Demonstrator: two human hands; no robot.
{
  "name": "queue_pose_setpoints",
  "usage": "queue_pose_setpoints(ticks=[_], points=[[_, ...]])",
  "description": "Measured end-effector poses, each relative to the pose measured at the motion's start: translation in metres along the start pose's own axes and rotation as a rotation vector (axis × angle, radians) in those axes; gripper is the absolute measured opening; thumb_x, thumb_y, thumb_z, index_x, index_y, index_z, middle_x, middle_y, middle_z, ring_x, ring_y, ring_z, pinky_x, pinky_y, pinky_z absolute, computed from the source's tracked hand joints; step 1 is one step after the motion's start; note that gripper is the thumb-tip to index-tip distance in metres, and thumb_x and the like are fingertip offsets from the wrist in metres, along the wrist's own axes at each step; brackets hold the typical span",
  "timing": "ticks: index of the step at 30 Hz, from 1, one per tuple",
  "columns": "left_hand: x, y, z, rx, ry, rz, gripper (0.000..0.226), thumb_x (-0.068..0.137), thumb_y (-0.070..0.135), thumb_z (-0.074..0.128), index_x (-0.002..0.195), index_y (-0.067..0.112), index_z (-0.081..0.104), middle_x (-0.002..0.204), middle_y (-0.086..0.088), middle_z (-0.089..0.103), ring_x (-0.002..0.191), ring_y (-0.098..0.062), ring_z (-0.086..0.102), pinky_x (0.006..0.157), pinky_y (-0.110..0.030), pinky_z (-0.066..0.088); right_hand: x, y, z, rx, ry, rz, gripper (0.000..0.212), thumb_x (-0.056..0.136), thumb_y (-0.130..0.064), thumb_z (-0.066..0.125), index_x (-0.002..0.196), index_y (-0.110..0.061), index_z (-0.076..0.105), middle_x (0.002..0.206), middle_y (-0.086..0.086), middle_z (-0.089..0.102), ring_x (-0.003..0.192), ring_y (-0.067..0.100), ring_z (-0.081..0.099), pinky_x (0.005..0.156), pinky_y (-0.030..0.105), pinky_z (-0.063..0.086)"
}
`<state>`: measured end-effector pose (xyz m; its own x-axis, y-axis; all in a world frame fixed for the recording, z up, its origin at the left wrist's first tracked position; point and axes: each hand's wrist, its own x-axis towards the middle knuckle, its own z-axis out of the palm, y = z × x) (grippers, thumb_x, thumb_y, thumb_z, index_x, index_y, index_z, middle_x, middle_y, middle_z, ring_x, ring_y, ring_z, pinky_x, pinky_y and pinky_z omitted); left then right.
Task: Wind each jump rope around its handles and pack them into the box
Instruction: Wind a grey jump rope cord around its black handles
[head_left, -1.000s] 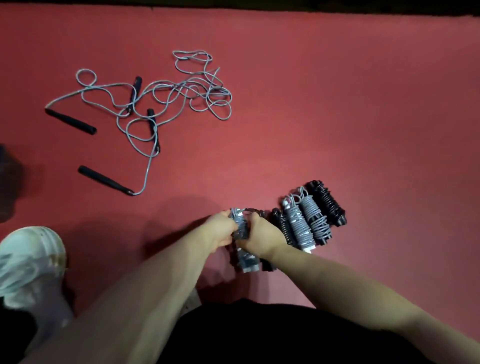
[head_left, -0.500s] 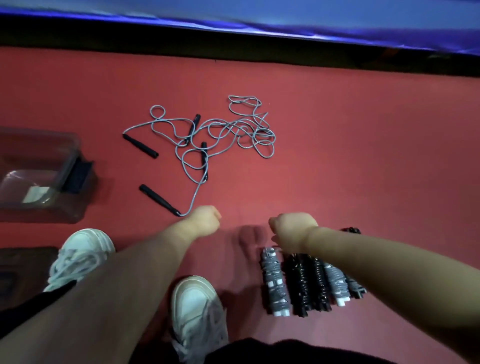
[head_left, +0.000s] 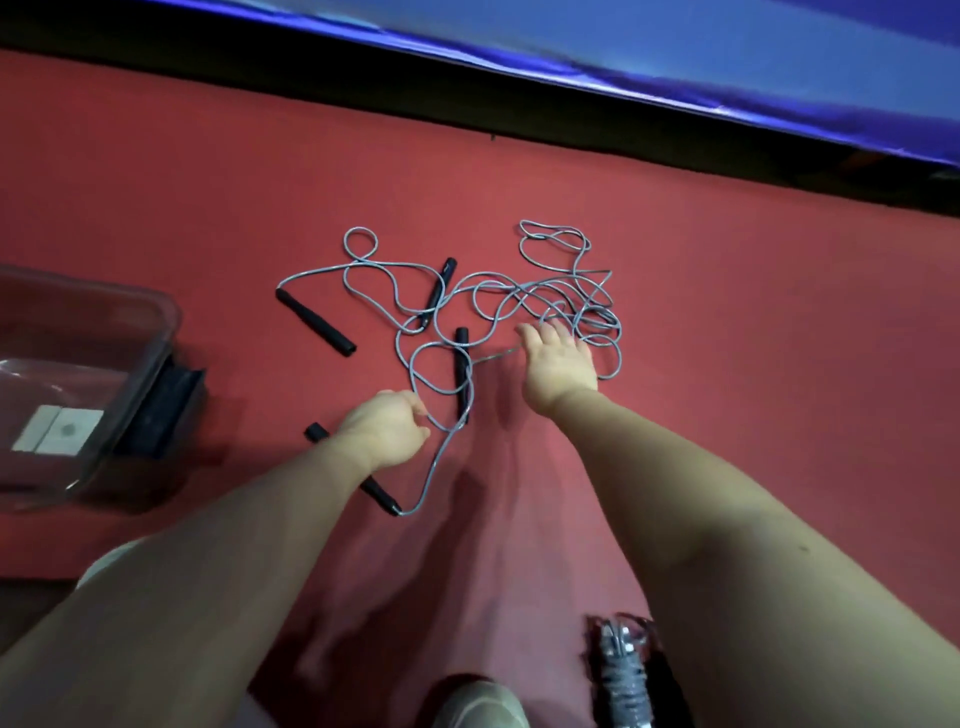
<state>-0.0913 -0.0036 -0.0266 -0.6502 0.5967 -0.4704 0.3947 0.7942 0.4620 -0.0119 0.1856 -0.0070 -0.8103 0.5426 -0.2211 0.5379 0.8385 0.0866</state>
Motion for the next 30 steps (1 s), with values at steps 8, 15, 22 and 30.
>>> queue_pose_setpoints(ticks=[8,15,22,30], points=[[0.049,0.021,0.011,0.062,0.015,0.015,0.072,0.078,0.057,0.065,0.136,0.019,0.044,0.139,-0.011,0.046,0.128,-0.030,0.043,0.107,-0.032,0.034,0.041,0.015,0.026,-0.532,-0.217,-0.211,0.041,0.099,-0.022,0.028,0.135,-0.017,0.047,0.140,0.005,0.047,0.136,0.026,0.032,0.116,0.048,0.003],[0.009,0.028,0.037,0.562,-0.038,0.107,0.032,0.091,0.036,0.050,0.121,0.027,0.057,0.132,-0.001,0.049,0.122,-0.024,0.042,0.099,-0.034,0.033,-0.036,0.023,0.001,-0.159,-0.867,-0.458,0.026,0.094,-0.019,0.049,0.112,-0.009,0.066,0.120,0.011,0.061,0.111,0.026,0.055,0.085,0.027,0.041],[-0.040,0.041,0.033,0.798,-0.431,0.223,0.032,0.086,0.036,0.057,0.112,0.018,0.064,0.118,-0.002,0.064,0.111,-0.026,0.058,0.088,-0.031,0.044,-0.044,0.052,0.009,-0.255,-0.018,-0.133,0.035,0.095,-0.024,0.039,0.124,-0.020,0.060,0.138,0.008,0.045,0.130,0.028,0.036,0.111,0.044,0.015],[-0.038,0.005,0.027,0.152,-0.438,0.107,0.007,0.085,0.014,0.064,0.091,0.011,0.067,0.094,-0.006,0.067,0.084,-0.012,0.059,0.082,-0.022,0.045,-0.073,0.018,0.042,0.020,0.463,-0.498,0.029,0.071,-0.020,0.041,0.081,-0.017,0.069,0.098,0.007,0.066,0.105,0.029,0.058,0.103,0.049,0.023]])
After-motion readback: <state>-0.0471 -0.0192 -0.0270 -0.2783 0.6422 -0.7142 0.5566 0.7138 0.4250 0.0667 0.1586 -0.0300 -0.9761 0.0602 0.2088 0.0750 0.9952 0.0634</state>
